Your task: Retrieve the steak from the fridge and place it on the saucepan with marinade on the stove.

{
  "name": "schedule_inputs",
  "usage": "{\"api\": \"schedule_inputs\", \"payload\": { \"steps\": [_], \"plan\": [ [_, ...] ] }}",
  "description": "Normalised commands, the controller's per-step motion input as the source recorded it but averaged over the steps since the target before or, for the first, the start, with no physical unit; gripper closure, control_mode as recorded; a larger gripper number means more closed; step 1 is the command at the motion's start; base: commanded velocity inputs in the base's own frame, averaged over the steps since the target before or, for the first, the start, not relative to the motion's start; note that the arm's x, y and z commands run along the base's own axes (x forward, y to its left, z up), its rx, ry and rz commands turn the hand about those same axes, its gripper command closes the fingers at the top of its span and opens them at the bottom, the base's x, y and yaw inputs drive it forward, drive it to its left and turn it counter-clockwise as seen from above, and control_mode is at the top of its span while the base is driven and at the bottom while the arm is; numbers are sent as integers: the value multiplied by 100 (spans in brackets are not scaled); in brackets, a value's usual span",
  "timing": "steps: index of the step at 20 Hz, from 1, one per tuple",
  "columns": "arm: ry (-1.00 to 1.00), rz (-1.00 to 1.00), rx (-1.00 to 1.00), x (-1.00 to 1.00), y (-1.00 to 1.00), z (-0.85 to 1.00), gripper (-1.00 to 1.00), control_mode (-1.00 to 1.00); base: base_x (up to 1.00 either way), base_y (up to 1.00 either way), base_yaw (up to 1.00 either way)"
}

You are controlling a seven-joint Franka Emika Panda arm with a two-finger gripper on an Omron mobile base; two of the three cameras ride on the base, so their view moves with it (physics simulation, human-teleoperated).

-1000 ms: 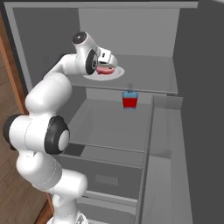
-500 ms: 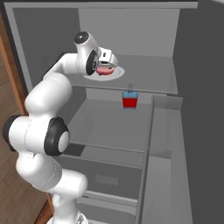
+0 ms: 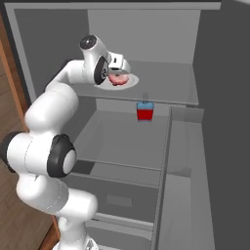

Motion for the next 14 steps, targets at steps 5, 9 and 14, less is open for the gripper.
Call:
{"api": "schedule_inputs", "payload": {
  "steps": [5, 9, 14],
  "plan": [
    [-3, 1, 0, -12, 0, 10, 100, -100, 0, 0, 0],
    [0, 4, 0, -20, 0, -4, 100, -100, 0, 0, 0],
    [-2, 1, 0, -32, 0, 0, 100, -100, 0, 0, 0]
  ]
}}
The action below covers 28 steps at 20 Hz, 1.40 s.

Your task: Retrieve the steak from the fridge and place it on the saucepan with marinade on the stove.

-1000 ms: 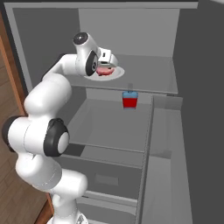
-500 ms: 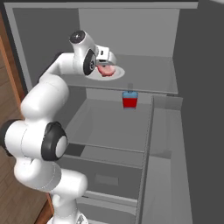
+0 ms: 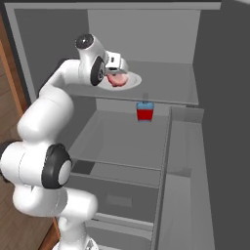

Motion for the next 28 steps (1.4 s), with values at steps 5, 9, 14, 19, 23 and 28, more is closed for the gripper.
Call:
{"api": "schedule_inputs", "payload": {
  "steps": [5, 9, 14, 19, 23, 28],
  "plan": [
    [-18, 7, 0, -47, 0, 26, 100, -100, 0, 0, 0],
    [-22, 10, -3, -55, 0, 23, 100, -100, 0, 0, 0],
    [-15, 13, -9, -64, 0, 9, 100, -100, 0, 0, 0],
    [-9, 16, -11, -76, 1, 48, 100, -100, 0, 0, 0],
    [0, 20, -11, -76, 12, 61, 100, -100, 0, 0, 0],
    [8, 26, -12, -94, 33, 21, 100, -100, 0, 0, 0]
  ]
}}
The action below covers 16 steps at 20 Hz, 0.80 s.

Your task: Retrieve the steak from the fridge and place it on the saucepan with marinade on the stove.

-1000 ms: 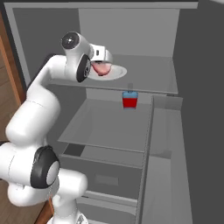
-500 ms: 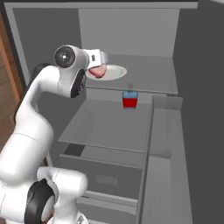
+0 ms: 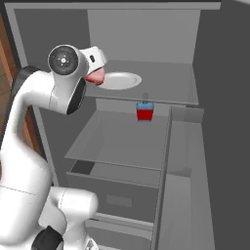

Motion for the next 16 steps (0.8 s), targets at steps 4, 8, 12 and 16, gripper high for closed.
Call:
{"api": "schedule_inputs", "payload": {
  "steps": [4, 8, 12, 16],
  "plan": [
    [5, 22, -10, -100, 44, 0, 100, -100, 0, 0, 0],
    [-1, 12, -7, -100, 25, 0, 100, -100, 0, 0, 0],
    [-10, 3, -3, -100, 2, 0, 100, -100, 0, 0, 0],
    [-5, 0, 0, -85, 0, -11, 100, -100, 0, 0, 0]
  ]
}}
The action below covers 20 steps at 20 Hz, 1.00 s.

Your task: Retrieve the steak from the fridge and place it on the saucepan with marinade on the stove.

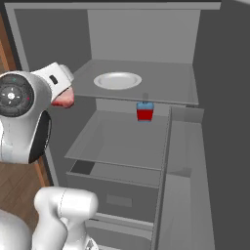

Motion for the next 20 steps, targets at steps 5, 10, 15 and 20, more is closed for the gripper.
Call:
{"api": "schedule_inputs", "payload": {
  "steps": [5, 10, 15, 20],
  "plan": [
    [0, 0, 0, -51, 0, -37, 100, -100, 0, 0, 0],
    [0, 0, 0, -15, 0, -27, 100, -100, 0, 0, 0],
    [0, 0, 0, 0, 0, -2, 100, -100, 0, 0, 0],
    [0, 0, 0, 0, 0, 0, 100, -100, 0, 0, 0]
  ]
}}
